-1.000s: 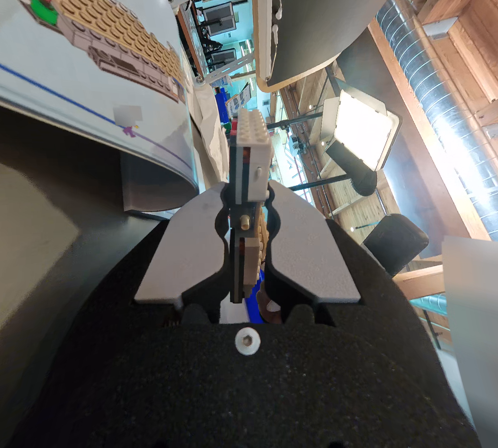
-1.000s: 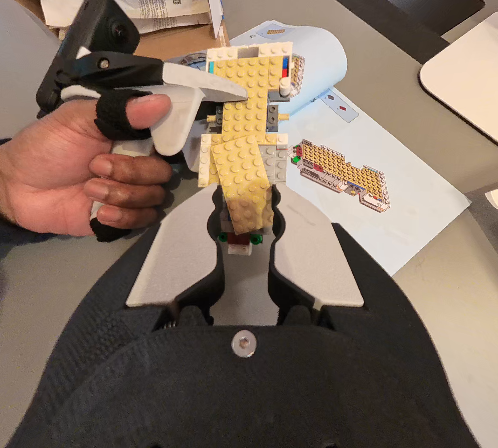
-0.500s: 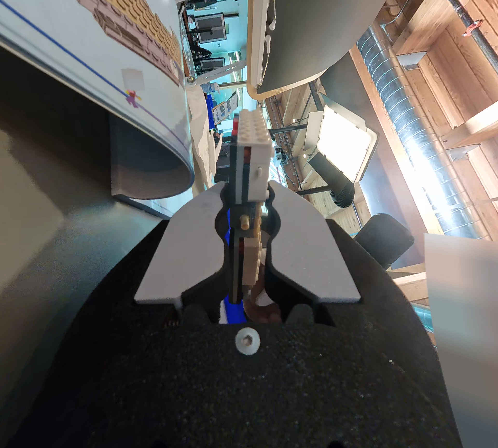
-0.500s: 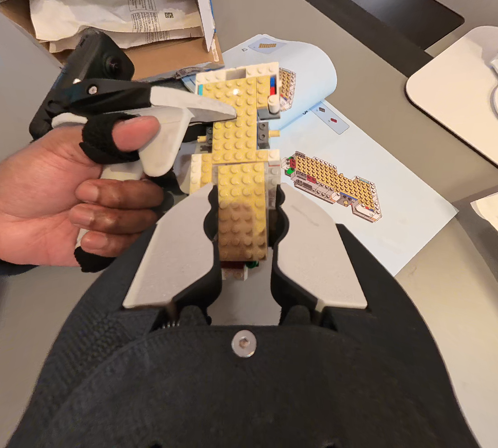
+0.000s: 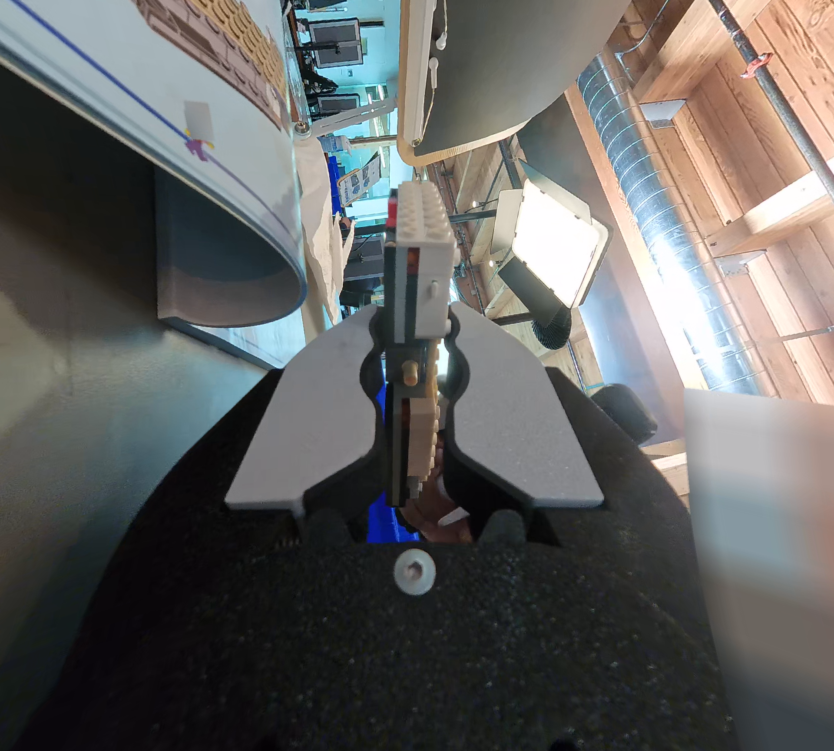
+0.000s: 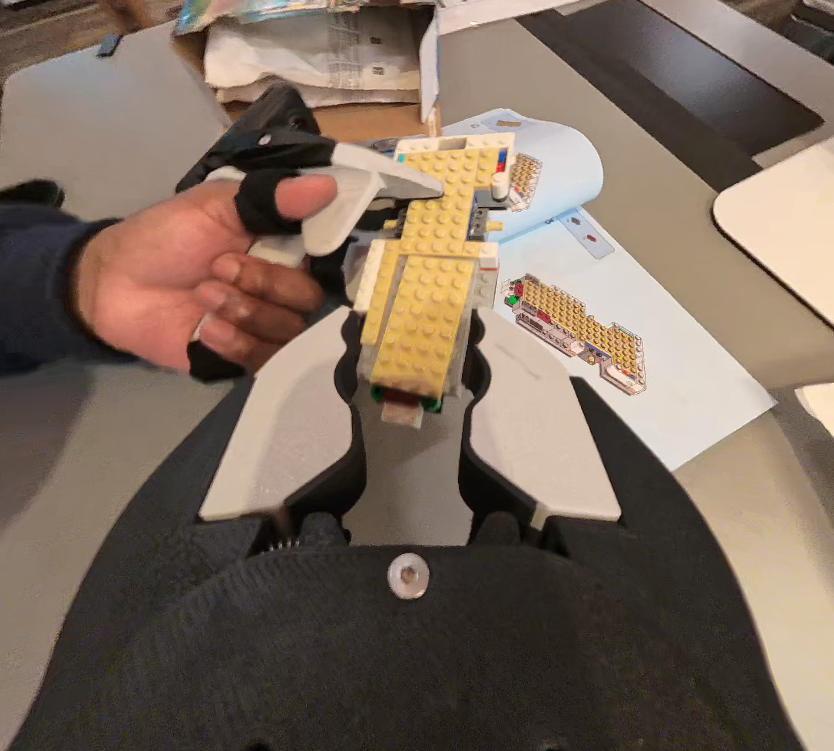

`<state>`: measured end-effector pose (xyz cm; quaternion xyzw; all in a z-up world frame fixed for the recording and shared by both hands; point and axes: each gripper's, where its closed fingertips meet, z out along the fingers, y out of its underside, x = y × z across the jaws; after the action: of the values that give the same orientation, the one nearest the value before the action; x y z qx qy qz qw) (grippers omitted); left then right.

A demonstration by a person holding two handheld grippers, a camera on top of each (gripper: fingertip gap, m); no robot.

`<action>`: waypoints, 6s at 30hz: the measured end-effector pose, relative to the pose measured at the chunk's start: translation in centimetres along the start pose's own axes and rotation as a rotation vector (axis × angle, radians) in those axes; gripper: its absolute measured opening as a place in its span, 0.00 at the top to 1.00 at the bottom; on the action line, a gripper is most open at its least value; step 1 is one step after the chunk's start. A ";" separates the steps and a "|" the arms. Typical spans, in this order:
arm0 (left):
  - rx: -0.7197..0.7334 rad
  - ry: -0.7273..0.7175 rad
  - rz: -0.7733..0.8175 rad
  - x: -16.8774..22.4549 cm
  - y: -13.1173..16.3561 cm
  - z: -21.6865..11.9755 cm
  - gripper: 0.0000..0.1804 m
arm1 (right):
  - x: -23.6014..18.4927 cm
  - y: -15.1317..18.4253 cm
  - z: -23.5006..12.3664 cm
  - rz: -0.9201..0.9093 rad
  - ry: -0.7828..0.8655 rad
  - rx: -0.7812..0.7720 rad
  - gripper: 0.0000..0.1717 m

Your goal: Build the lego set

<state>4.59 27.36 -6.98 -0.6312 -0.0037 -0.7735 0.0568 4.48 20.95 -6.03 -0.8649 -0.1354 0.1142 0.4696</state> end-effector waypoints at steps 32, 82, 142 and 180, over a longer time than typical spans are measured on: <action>-0.277 0.073 -0.038 0.5 6.4 1.6 0.87 | -2.5 4.5 -5.3 -0.399 -0.189 0.069 0.78; -0.136 0.044 -0.015 1.7 3.7 0.8 0.87 | -1.7 2.8 -2.1 -1.382 0.701 0.291 0.65; -0.207 0.009 0.038 0.8 5.3 1.3 0.87 | -0.4 2.0 -1.7 -1.490 0.773 0.185 0.85; -0.316 0.081 0.020 2.5 6.5 1.7 0.85 | -0.6 0.9 -2.6 -1.499 0.896 0.219 0.85</action>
<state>6.32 20.82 -4.64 -0.6006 0.1266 -0.7887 -0.0351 4.92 18.22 -5.35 -0.4621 -0.4588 -0.5619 0.5102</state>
